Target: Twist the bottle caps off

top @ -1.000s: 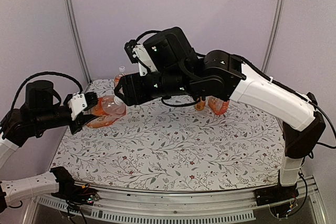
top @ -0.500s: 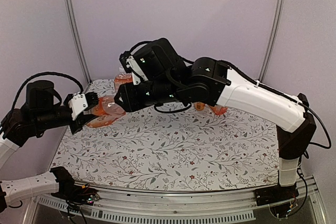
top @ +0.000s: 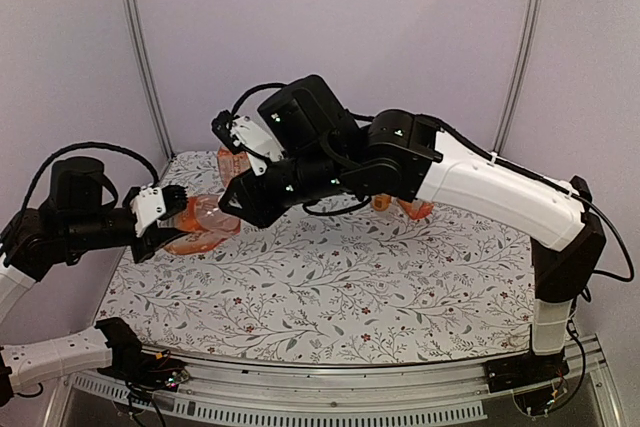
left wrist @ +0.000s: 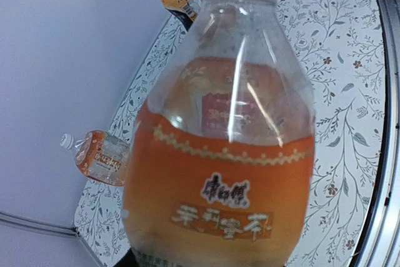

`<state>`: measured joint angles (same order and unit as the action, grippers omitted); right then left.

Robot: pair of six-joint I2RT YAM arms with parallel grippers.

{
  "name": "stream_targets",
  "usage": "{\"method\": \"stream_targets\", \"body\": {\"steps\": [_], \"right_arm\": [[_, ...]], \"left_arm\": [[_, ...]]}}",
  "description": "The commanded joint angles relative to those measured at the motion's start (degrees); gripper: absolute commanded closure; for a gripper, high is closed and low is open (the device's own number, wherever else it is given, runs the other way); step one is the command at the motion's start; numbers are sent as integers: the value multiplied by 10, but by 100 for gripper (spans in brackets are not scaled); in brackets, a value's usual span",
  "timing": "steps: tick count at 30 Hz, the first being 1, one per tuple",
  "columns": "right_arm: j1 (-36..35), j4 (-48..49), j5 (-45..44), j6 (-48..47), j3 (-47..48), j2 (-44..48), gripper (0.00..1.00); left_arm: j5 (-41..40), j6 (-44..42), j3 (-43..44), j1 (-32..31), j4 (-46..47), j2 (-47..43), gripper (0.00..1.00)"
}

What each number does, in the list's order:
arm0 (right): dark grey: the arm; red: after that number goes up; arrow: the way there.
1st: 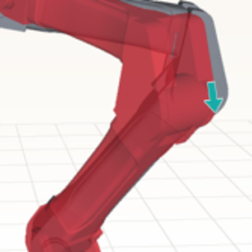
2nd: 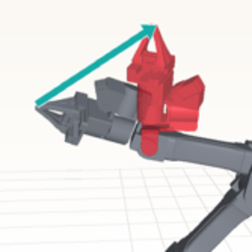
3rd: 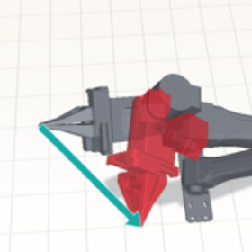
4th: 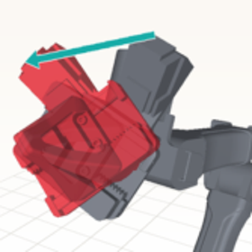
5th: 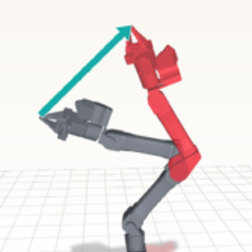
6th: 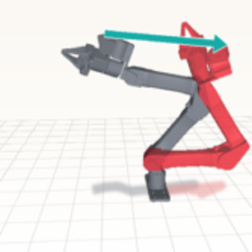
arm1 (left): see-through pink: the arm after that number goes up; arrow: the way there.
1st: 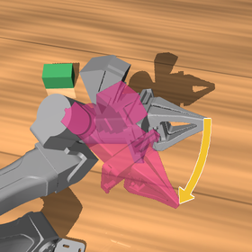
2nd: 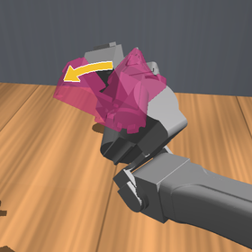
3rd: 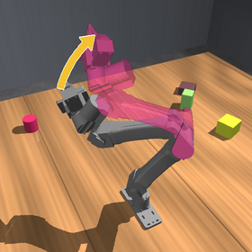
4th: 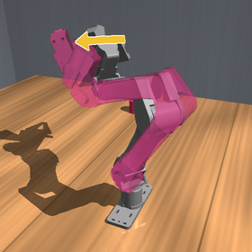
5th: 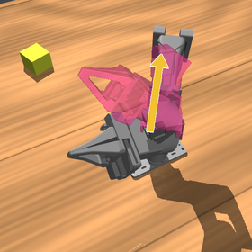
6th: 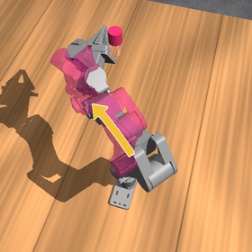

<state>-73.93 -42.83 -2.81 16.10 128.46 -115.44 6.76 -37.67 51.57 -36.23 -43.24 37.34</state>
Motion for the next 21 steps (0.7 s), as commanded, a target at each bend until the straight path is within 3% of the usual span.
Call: {"method": "stream_targets", "body": {"steps": [1,10,19,20,21], "right_arm": [[-30,-31,130,-220,-33,29,100],[-51,-83,144,-452,-81,74,100],[-76,-96,5,-585,-82,66,100],[-76,-88,-7,-585,-83,65,91],[-76,-81,-16,-579,-83,65,68]], "left_arm": [[105,-4,10,-3,-44,-9,83],[258,-34,21,-1,-158,-16,83],[270,-49,24,2,-175,-10,83],[271,-47,24,2,-174,-10,83],[270,-42,24,3,-170,-10,83]]}}
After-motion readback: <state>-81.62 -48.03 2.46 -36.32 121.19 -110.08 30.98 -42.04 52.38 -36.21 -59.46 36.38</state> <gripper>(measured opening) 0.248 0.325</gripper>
